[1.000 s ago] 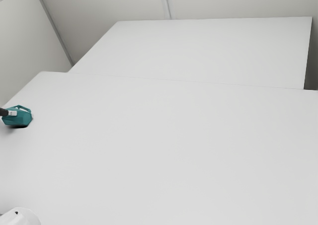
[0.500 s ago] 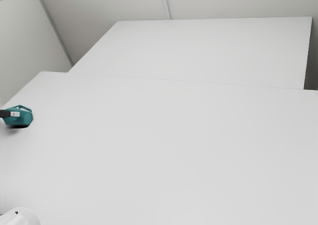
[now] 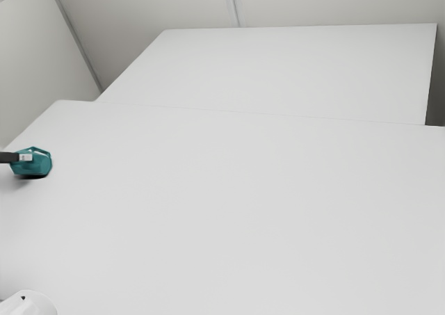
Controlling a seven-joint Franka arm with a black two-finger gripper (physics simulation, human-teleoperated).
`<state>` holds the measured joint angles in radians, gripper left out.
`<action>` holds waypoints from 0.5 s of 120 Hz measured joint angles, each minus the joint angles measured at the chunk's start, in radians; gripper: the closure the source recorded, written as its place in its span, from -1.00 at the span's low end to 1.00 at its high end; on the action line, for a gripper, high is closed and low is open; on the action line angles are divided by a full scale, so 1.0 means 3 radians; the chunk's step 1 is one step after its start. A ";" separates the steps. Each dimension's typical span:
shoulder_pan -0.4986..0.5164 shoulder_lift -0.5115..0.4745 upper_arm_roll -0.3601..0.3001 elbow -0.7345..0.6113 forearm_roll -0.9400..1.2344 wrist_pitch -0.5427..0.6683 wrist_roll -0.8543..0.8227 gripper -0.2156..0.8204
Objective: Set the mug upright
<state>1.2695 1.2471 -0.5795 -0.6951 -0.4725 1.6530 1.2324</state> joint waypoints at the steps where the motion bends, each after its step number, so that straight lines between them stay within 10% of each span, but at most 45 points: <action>1: 0.0000 0.0000 0.0000 0.0000 -0.0001 -0.0001 -0.0001 -0.04; 60: -0.0054 0.0003 -0.0136 -0.0016 -0.0134 -0.0009 -0.0055 0.79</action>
<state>1.2533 1.2481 -0.6203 -0.7000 -0.5128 1.6503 1.2159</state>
